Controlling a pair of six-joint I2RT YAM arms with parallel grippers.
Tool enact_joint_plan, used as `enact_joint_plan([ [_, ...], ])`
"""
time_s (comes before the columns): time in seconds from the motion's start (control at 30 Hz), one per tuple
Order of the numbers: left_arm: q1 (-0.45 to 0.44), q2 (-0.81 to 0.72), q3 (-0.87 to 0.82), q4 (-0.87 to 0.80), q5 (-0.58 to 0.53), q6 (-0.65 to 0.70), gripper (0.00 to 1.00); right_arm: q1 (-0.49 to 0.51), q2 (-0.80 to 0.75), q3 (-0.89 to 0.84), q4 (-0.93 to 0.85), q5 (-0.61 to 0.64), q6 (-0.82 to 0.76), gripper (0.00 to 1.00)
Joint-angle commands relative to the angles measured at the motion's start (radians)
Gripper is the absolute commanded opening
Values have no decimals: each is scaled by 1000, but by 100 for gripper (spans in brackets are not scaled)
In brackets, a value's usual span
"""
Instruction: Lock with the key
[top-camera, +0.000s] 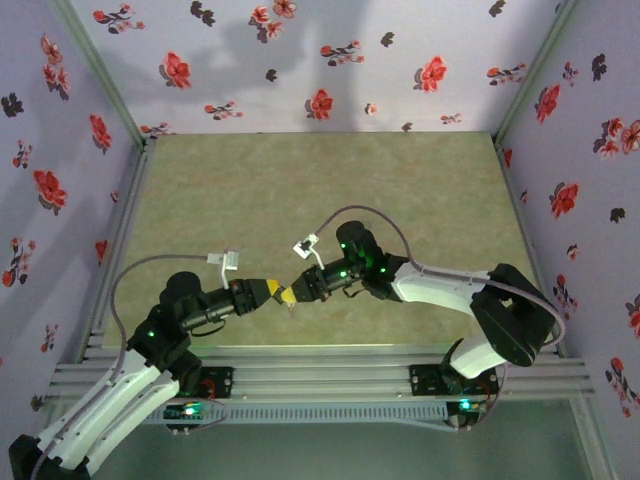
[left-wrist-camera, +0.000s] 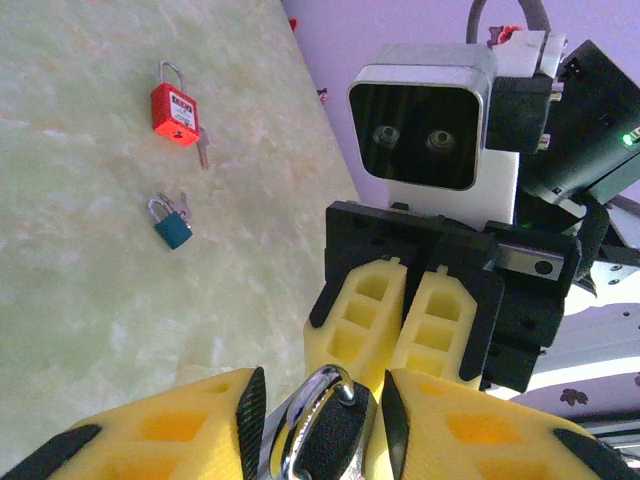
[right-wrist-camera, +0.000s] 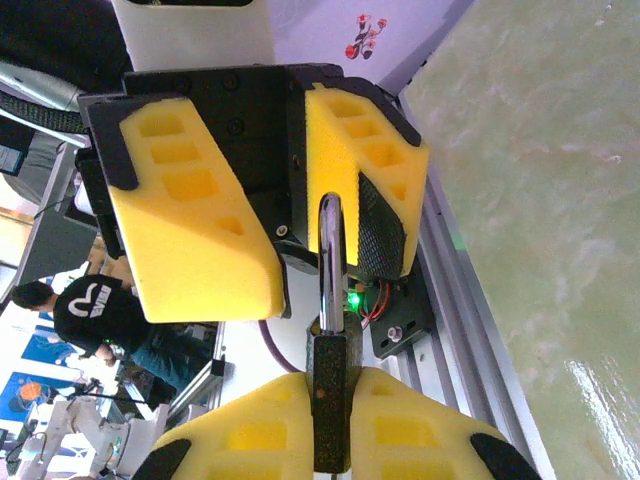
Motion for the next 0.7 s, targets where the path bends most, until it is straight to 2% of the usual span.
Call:
enact_joint_plan([
  [0.0, 12, -9, 33, -25, 21, 38, 39, -3, 3, -6, 46, -32, 14, 0],
  [0.27, 22, -25, 32, -23, 16, 35, 39, -4, 4, -7, 55, -38, 18, 0],
  [0.67, 45, -70, 24, -32, 16, 27, 32, 2, 15, -4, 64, -47, 24, 0],
])
